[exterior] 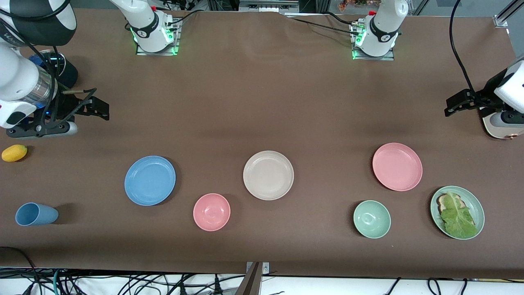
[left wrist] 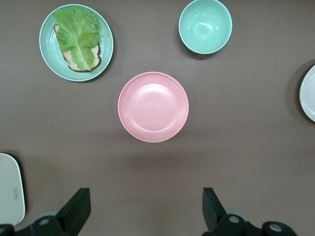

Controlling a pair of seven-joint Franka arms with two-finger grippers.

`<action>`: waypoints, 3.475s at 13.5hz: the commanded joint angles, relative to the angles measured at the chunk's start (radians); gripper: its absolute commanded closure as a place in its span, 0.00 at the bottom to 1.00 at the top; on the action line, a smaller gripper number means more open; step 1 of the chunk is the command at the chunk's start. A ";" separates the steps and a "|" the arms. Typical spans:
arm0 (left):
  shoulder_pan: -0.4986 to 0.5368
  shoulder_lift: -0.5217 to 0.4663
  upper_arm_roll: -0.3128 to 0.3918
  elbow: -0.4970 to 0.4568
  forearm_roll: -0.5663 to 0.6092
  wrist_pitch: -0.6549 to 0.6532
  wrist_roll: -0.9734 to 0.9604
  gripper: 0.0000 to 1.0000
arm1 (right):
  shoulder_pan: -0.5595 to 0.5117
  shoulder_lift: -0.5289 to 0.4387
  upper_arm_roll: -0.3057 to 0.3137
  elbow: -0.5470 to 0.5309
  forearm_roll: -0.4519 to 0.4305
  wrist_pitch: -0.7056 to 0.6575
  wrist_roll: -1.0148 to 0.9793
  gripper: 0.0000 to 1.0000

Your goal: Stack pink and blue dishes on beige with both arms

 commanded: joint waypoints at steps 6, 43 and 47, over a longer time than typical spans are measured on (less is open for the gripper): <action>-0.004 0.015 0.004 0.032 -0.007 -0.013 0.012 0.00 | -0.006 -0.014 0.003 0.003 0.005 -0.006 -0.003 0.00; 0.031 0.387 0.001 0.106 0.022 0.022 -0.002 0.00 | -0.019 -0.004 -0.002 0.003 -0.003 0.017 -0.011 0.00; 0.028 0.508 0.001 0.115 0.031 0.117 -0.003 0.00 | -0.019 -0.004 -0.002 0.003 -0.001 0.017 -0.011 0.00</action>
